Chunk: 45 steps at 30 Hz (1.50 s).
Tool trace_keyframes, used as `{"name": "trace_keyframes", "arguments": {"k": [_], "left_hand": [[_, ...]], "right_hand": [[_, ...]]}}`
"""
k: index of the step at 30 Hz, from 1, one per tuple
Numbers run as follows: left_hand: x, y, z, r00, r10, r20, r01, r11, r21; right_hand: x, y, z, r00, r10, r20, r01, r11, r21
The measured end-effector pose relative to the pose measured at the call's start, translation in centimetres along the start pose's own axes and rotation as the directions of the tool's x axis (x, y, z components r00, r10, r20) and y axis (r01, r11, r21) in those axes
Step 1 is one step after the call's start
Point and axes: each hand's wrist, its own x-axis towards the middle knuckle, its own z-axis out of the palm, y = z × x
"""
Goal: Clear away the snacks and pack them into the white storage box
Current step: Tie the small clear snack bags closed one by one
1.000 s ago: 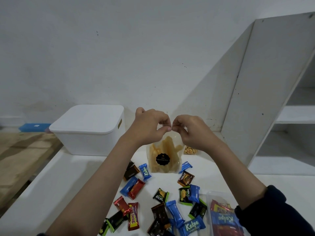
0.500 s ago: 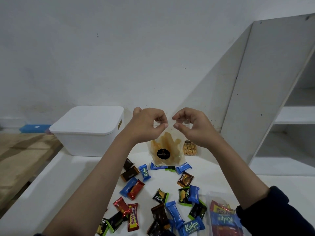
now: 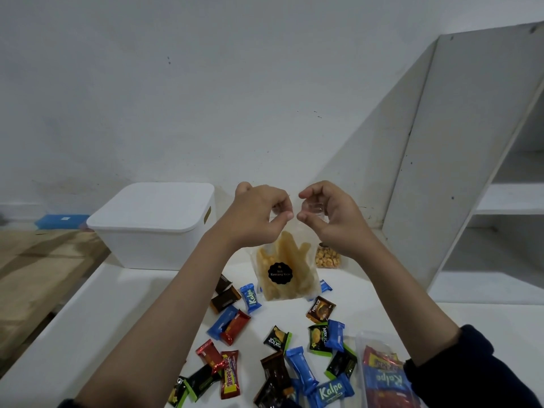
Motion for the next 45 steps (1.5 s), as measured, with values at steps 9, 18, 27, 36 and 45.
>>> {"name": "trace_keyframes", "arguments": {"k": [9, 18, 27, 36, 45], "left_hand": [[0.4, -1.0, -0.7, 0.99, -0.138, 0.043, 0.144, 0.951, -0.272], [0.6, -1.2, -0.9, 0.985, -0.12, 0.12, 0.158, 0.907, -0.391], [1.2, -2.0, -1.8, 0.952, -0.167, 0.257, 0.247, 0.915, -0.319], [0.9, -2.0, -1.0, 0.954, -0.193, 0.229, 0.279, 0.853, -0.44], [0.5, -2.5, 0.8, 0.945, -0.259, 0.197, 0.321, 0.635, -0.703]], "right_hand": [[0.7, 0.0, -1.0, 0.991, 0.12, -0.066, -0.095, 0.95, 0.297], [1.0, 0.0, -1.4, 0.989, 0.124, -0.08, -0.089, 0.934, 0.347], [0.7, 0.6, -1.5, 0.959, 0.219, -0.182, -0.129, 0.903, 0.41], [0.6, 0.6, -2.1, 0.894, 0.382, -0.232, -0.167, 0.767, 0.62], [0.7, 1.4, -2.8, 0.828, 0.497, -0.26, -0.141, 0.633, 0.761]]}}
